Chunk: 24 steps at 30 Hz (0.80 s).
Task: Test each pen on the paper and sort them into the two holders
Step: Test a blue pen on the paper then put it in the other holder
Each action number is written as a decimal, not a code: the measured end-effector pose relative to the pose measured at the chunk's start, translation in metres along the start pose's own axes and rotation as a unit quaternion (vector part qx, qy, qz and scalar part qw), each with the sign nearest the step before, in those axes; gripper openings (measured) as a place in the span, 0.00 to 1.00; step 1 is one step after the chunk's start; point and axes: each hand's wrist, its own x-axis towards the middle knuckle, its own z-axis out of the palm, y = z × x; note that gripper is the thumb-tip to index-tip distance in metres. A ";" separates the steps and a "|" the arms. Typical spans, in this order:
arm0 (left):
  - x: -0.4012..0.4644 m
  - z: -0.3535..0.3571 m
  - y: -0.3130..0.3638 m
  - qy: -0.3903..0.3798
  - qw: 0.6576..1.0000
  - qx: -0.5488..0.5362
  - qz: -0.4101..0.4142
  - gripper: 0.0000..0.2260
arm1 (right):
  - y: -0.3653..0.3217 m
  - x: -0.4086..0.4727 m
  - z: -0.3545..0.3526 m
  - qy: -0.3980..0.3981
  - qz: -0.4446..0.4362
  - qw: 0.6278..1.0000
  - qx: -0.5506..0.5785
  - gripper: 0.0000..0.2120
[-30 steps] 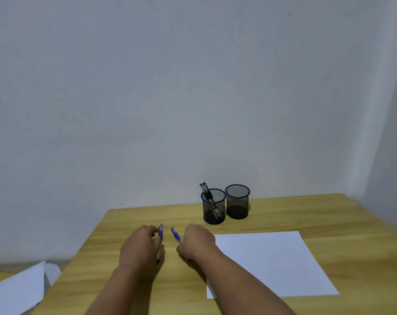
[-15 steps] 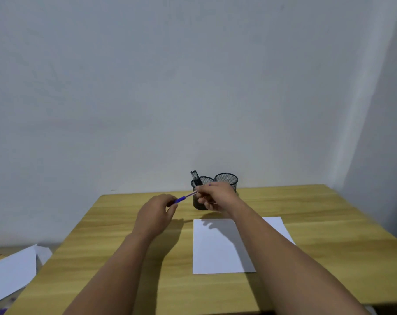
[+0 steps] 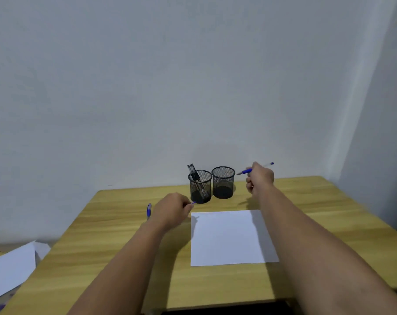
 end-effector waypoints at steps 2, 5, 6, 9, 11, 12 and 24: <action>-0.003 0.004 -0.024 0.050 0.998 0.022 -0.035 0.10 | -0.017 0.005 -0.011 -0.004 -0.031 0.999 -0.019 0.17; -0.005 0.012 -0.040 0.091 0.990 0.080 -0.066 0.08 | -0.023 0.003 -0.012 -0.015 -0.066 0.997 -0.033 0.17; -0.005 0.016 -0.043 0.099 0.987 0.103 -0.075 0.09 | -0.021 0.004 -0.011 -0.020 -0.071 0.997 -0.037 0.17; 0.001 0.028 -0.053 0.082 0.978 0.163 -0.097 0.12 | -0.007 0.010 -0.014 -0.034 -0.056 0.998 -0.018 0.16; 0.007 0.034 -0.057 0.057 0.975 0.185 -0.110 0.12 | 0.005 0.014 -0.017 -0.046 -0.043 0.998 0.024 0.15; 0.010 0.038 -0.058 0.050 0.973 0.195 -0.116 0.12 | 0.010 0.015 -0.018 -0.048 -0.039 0.997 0.043 0.15; 0.012 0.057 -0.033 0.142 0.967 0.206 0.047 0.22 | 0.046 0.023 -0.038 -0.054 -0.103 0.993 0.029 0.15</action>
